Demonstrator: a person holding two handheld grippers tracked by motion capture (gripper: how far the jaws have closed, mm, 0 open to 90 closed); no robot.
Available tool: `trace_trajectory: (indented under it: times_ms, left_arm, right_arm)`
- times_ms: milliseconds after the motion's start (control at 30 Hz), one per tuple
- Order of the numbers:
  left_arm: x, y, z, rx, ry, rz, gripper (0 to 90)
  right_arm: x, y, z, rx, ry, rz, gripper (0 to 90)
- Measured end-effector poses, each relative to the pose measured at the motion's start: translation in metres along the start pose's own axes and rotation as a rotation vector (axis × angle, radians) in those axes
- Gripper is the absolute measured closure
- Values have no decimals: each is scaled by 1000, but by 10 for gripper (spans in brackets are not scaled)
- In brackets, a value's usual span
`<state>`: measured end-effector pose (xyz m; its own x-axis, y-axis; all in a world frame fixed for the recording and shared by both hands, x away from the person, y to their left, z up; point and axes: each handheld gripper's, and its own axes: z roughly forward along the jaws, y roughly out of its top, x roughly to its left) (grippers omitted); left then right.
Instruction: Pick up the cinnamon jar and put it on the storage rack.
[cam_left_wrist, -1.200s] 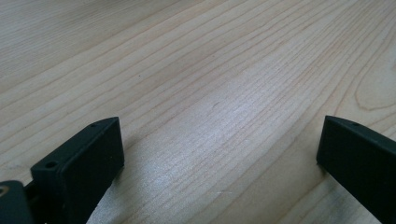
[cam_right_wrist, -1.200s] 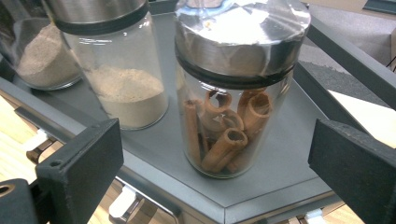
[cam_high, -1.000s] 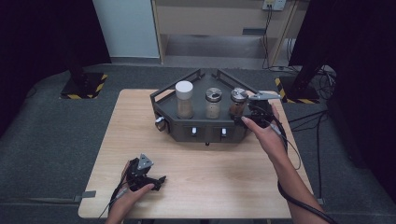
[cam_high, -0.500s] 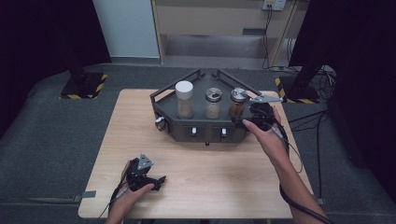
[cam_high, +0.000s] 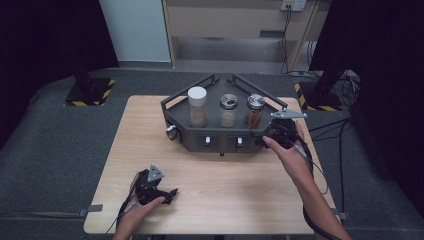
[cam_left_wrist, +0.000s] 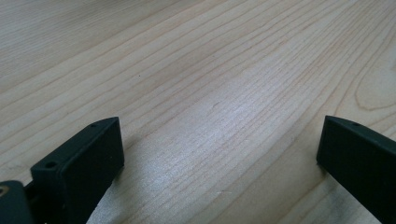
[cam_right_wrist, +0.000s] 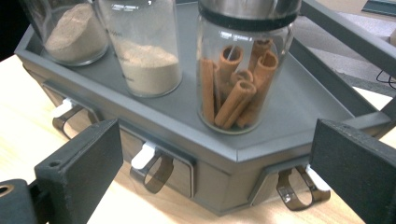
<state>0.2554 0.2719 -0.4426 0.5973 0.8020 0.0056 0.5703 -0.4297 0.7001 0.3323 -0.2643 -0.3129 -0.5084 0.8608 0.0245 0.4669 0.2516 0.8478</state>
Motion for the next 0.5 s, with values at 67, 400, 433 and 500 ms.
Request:
trace_trajectory:
  times_ms: [67,400,433,500]
  left_arm:
    - [0,0,0,0,0,0,0]
    - [0,0,0,0,0,0,0]
    - [0,0,0,0,0,0,0]
    - [0,0,0,0,0,0,0]
  right_arm:
    - [1,-3,-2,-1,1,-4,29]
    - [6,-19,-8,0,2,-2,29]
    - [6,-21,-9,0,2,-4,28]
    - [8,-25,-10,4,-1,-5,28]
